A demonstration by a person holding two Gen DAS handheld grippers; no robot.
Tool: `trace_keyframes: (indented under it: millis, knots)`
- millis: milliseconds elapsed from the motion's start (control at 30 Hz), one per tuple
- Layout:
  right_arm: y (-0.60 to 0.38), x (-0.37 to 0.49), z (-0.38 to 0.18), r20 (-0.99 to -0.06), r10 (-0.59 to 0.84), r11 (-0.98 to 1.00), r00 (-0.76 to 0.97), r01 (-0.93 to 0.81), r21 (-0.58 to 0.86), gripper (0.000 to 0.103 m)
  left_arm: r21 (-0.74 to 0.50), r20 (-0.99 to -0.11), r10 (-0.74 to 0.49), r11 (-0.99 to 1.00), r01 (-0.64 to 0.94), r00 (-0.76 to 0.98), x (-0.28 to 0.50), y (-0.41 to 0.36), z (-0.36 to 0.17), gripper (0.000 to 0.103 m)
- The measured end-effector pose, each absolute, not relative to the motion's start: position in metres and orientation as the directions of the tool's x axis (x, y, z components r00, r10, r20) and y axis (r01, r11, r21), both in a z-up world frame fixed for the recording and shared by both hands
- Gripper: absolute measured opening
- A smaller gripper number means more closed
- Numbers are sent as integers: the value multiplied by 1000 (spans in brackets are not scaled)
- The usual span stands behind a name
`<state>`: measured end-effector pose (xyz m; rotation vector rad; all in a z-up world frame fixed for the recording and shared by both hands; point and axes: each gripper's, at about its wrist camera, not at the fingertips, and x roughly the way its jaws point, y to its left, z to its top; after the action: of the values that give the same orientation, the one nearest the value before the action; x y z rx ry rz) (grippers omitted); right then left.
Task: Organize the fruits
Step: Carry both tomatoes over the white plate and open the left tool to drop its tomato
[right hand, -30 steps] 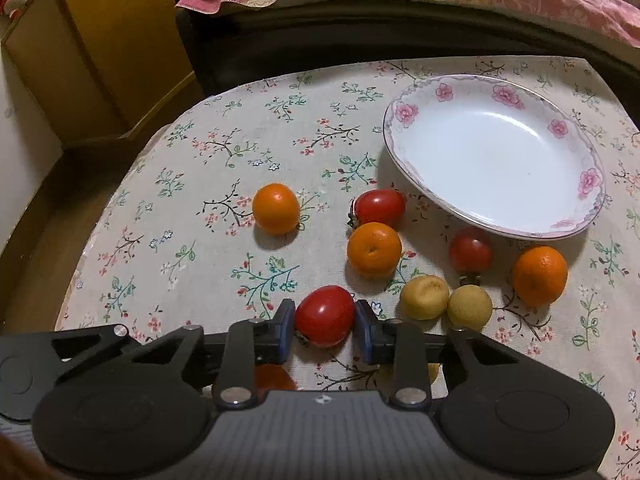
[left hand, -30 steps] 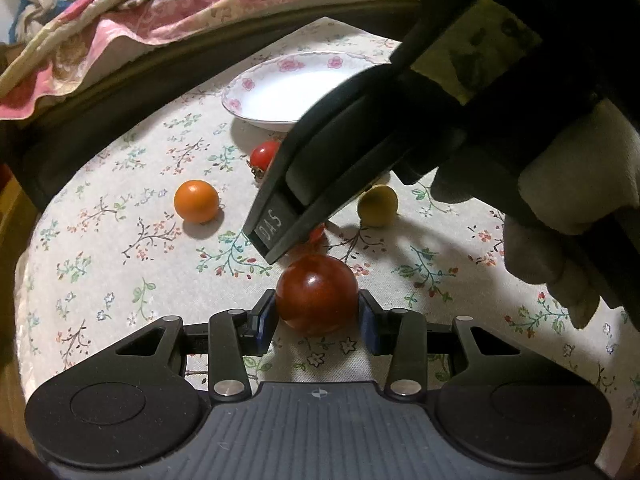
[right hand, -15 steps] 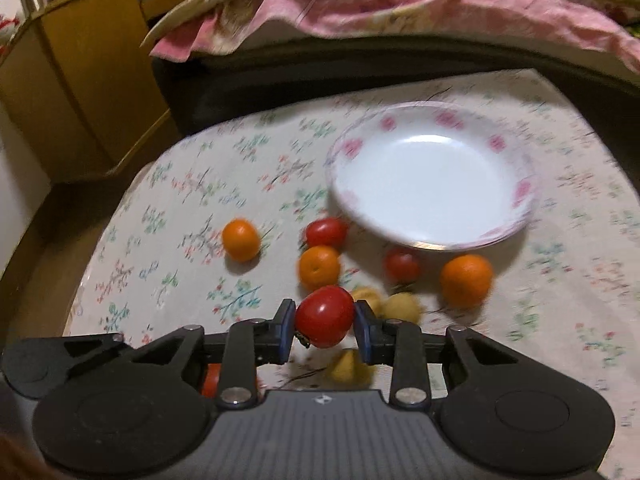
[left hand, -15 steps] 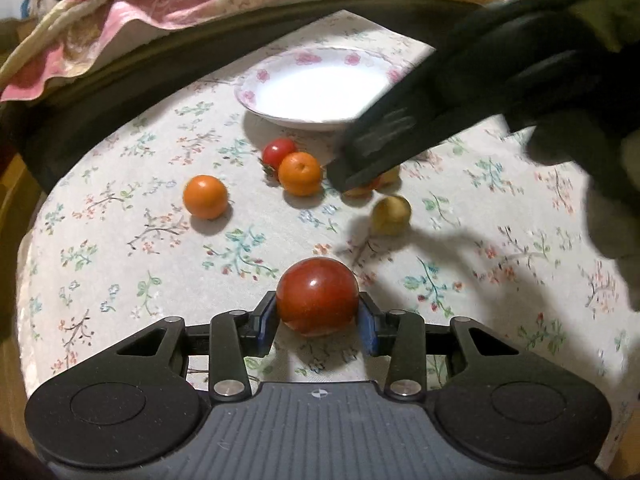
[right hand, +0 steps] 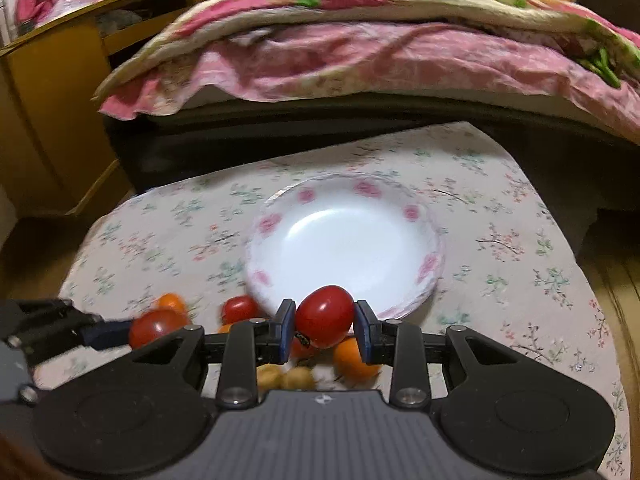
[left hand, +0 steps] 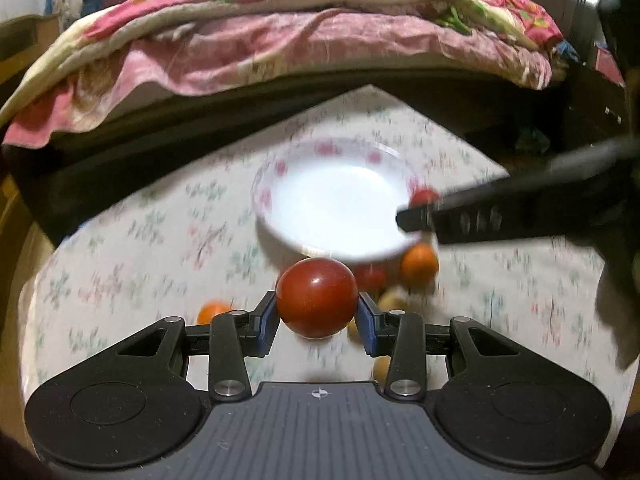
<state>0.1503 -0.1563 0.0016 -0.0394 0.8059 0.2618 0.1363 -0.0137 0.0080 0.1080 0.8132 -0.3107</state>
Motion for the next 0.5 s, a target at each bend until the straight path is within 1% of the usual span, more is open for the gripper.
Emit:
trace_keyframes:
  millis: [100,200,500]
  knots:
    - [-167,167,-7,-726,213,972,654,-218,90,34,-4,-723,-224,947,321,653,157,-25,9,49]
    - [-174,179,-14,-735,198,976,648,-202,84,34,4,-727,-222,945,327,650,173,-33,4,49]
    - [-172,208,-28,-756,209,974,620,-201,105,35,23,-750,-195,948,319,632,195,-46,-10,49]
